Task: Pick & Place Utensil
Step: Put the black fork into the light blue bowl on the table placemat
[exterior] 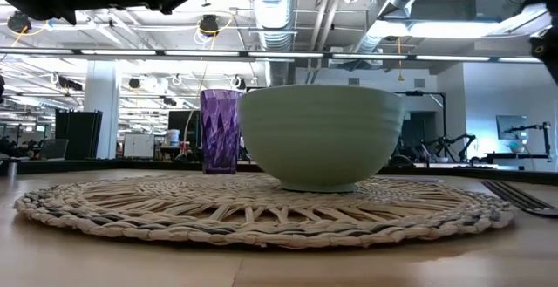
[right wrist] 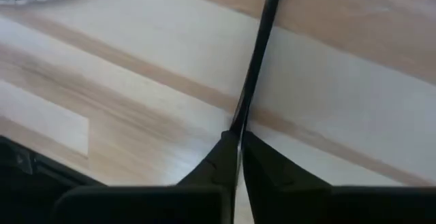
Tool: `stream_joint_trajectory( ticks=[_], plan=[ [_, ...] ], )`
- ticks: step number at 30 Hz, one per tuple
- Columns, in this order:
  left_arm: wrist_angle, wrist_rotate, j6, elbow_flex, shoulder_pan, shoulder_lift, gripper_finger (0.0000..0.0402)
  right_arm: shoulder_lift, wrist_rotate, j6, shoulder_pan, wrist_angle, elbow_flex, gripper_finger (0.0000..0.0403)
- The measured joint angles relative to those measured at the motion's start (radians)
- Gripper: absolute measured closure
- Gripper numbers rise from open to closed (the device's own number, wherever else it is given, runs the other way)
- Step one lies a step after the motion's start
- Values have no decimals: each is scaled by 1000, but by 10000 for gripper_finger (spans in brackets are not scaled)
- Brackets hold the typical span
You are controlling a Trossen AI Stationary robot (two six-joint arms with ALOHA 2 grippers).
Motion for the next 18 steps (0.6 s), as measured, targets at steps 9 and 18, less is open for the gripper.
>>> stream_joint_trajectory(
  ticks=[9,18],
  plan=[
    [0,0,0,0,0,0,311,0,-2,-3,-31,-48,0,387],
    [0,0,0,0,0,0,311,1,29,-2,-36,-100,0,353]
  ],
)
